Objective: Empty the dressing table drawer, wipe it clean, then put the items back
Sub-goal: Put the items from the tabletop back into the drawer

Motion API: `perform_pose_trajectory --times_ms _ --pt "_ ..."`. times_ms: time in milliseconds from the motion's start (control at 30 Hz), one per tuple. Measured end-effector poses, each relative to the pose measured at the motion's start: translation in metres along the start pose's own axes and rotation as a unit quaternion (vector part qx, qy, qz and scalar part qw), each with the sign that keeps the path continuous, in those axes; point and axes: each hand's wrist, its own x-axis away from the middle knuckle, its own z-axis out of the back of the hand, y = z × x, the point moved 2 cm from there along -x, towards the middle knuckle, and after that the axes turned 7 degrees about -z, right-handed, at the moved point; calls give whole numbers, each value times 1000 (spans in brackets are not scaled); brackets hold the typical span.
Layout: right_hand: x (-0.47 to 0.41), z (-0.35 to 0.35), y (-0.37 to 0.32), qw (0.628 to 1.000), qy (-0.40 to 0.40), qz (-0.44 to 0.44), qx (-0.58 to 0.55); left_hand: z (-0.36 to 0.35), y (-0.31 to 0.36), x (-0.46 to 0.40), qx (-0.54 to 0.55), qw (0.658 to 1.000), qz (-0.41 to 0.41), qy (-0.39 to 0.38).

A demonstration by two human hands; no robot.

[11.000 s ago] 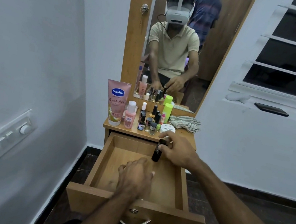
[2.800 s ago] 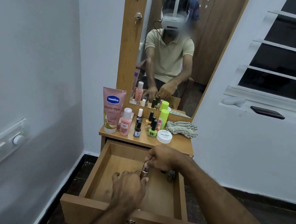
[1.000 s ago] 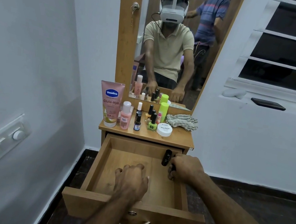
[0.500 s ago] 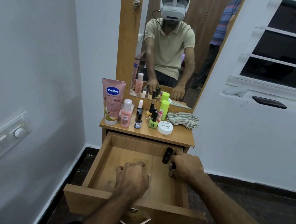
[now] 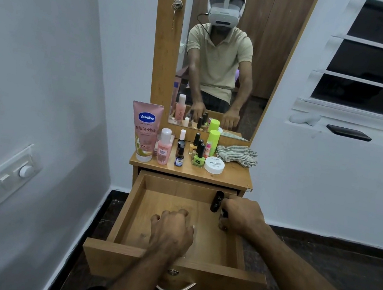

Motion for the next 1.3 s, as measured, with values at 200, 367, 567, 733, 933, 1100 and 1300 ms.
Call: perform_pose_trajectory --times_ms 200,367,567,733,933,1100,1300 --pt "-9 46 -18 996 69 9 -62 -1 -1 -1 10 1000 3 3" --pt "-43 122 -60 961 200 63 -182 0 -2 -1 26 999 12 14" --pt "-100 153 -94 976 181 123 0 2 -4 1 77 995 39 42" --pt "-125 137 -98 981 138 130 26 1 -7 1 110 991 43 66" --pt "-133 128 -97 983 115 140 18 1 -7 -2 131 988 40 69" --pt "-130 131 -95 982 138 128 -17 1 -8 -2 135 987 41 71" --pt "-99 168 -62 963 221 106 -111 1 -7 -1 136 986 34 85"
